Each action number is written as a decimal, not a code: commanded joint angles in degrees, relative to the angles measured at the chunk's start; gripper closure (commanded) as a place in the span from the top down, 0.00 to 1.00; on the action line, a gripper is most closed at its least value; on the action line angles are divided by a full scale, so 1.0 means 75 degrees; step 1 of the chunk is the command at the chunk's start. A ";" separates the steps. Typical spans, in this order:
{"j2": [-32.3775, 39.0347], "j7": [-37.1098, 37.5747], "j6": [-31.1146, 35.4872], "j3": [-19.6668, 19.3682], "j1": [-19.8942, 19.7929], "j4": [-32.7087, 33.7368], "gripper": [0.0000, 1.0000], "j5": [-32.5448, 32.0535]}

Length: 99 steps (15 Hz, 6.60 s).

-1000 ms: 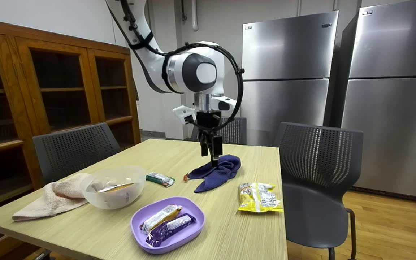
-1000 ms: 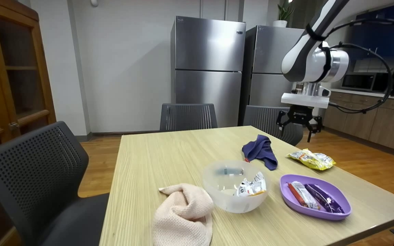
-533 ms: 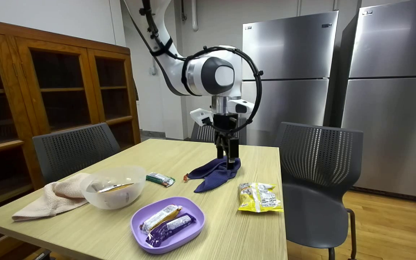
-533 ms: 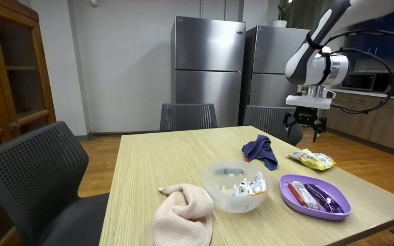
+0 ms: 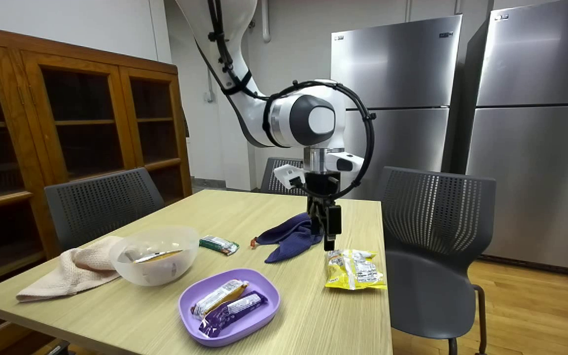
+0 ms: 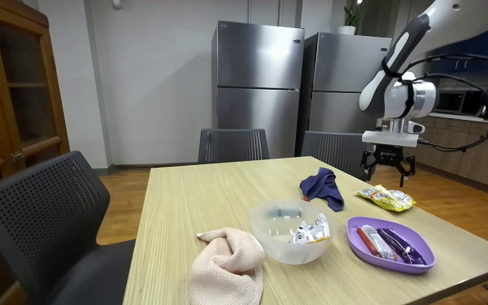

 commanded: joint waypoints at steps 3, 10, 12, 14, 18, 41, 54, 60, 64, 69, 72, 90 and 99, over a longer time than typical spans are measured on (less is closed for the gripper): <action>0.0604 0.0314 -0.0105 0.0001 -0.0021 0.0401 1.00 0.0097; 0.1325 0.0343 -0.0059 -0.0065 -0.0091 0.0895 1.00 0.0093; 0.1396 0.0263 -0.0023 -0.0089 -0.0131 0.0939 1.00 0.0098; 0.1387 0.0171 0.0080 -0.0106 -0.0168 0.0879 1.00 0.0082; 0.1340 0.0040 0.0286 -0.0133 -0.0211 0.0733 1.00 0.0031; 0.0865 -0.2574 0.1051 -0.0011 -0.0494 -0.0179 1.00 -0.0259; 0.0828 -0.2890 0.1198 0.0019 -0.0586 -0.0329 0.42 -0.0276; 0.0858 -0.2882 0.1254 0.0045 -0.0546 -0.0358 0.05 -0.0291; 0.0804 -0.2856 0.1275 0.0039 -0.0502 -0.0421 0.00 -0.0315; 0.0315 -0.2728 0.1117 -0.0130 -0.0350 -0.0693 0.00 -0.0526; -0.0459 -0.2883 0.1036 -0.0114 -0.0440 -0.1136 0.00 -0.0567; -0.3242 -0.2894 0.1295 0.0432 -0.0051 -0.2761 0.00 -0.0711; -0.4416 -0.2861 0.1396 0.1155 0.0571 -0.3324 0.00 -0.0743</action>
